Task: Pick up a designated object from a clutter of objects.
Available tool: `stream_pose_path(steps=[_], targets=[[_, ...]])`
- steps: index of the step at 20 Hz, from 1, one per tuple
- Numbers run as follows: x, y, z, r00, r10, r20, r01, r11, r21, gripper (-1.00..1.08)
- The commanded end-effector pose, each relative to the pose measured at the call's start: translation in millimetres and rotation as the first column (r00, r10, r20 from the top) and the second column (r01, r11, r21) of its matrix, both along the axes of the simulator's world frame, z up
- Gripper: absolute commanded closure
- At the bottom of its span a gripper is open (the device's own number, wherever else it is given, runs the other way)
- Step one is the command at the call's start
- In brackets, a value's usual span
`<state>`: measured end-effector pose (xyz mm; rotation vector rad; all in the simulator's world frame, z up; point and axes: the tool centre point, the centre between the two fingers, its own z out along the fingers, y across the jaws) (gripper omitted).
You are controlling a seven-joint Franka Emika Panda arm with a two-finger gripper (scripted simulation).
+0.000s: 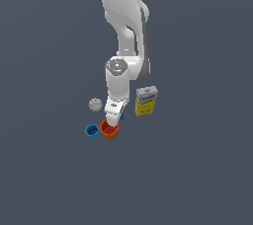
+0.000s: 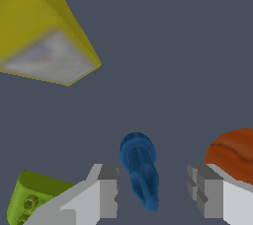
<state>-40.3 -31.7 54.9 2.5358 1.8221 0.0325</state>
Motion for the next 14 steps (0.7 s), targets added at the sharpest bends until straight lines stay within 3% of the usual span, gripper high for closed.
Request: stream_pose_path(steps=[1,14], targets=[[-9.7,2.7,-12.4,1.0,0.004,-0.028,-0.004,1.0,0.003,1.08],[-6.2,0.6,-5.1,1.0,0.003,-0.021,-0.003,1.0,0.002,1.08]])
